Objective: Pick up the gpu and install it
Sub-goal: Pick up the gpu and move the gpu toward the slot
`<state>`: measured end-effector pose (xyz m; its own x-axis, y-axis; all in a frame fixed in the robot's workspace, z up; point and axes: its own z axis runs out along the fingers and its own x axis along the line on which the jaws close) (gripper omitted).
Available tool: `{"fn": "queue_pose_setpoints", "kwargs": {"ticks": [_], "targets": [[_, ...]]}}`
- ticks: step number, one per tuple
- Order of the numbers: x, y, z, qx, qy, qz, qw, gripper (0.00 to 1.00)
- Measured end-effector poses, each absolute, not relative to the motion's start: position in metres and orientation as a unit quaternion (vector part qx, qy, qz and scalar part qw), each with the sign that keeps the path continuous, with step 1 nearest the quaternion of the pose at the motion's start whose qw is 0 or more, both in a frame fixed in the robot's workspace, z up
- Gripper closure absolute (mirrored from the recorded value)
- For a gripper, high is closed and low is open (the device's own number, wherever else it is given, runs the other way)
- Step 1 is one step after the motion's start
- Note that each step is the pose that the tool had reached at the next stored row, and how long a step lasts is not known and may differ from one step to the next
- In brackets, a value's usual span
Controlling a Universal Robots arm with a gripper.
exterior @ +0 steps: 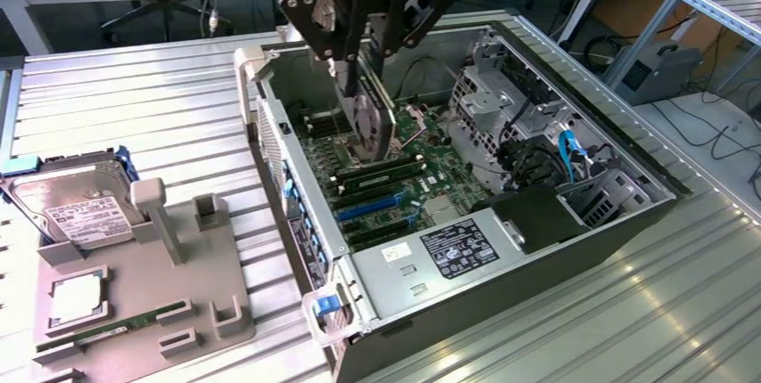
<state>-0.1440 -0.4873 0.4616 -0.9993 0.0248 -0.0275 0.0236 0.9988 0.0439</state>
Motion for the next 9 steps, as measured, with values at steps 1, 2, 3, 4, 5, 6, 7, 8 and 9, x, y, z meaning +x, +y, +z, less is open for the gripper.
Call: {"fn": "queue_pose_setpoints", "kwargs": {"ticks": [1,2,3,4,5,6,7,8,9], "targets": [[-0.134,-0.487,0.462,0.012,1.0,0.022,0.014,0.73],[-0.123,-0.487,0.462,0.012,1.0,0.022,0.014,0.73],[-0.118,-0.487,0.462,0.012,1.0,0.022,0.014,0.73],[-0.111,-0.487,0.462,0.012,1.0,0.022,0.014,0.73],[-0.104,-0.487,0.462,0.012,1.0,0.022,0.014,0.73],[-0.099,-0.487,0.462,0.012,1.0,0.022,0.014,0.73],[-0.094,-0.487,0.462,0.012,1.0,0.022,0.014,0.73],[-0.09,-0.487,0.462,0.012,1.0,0.022,0.014,0.73],[-0.083,-0.487,0.462,0.012,1.0,0.022,0.014,0.73]]}}
